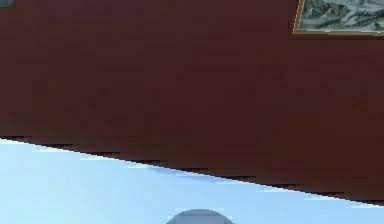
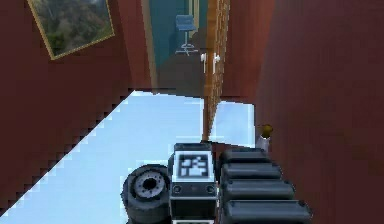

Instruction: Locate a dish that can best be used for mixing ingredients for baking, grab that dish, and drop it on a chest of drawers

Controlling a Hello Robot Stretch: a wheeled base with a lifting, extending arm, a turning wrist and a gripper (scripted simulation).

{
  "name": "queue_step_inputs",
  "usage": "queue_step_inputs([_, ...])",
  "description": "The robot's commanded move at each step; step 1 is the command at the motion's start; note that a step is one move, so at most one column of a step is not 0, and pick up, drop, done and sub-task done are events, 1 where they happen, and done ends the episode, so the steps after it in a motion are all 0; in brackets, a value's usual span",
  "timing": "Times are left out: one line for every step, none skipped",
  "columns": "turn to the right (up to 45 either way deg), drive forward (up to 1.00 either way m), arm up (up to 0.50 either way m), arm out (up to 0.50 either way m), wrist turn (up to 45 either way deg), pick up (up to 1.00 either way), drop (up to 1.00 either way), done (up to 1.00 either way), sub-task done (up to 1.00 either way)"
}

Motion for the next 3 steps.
queue_step_inputs([0.0,0.0,0.0,0.34,0.0,0.0,0.0,0.0,0.0])
queue_step_inputs([0.0,0.0,0.0,0.0,45.0,0.0,0.0,0.0,0.0])
queue_step_inputs([0.0,0.0,0.0,0.0,45.0,0.0,0.0,0.0,0.0])
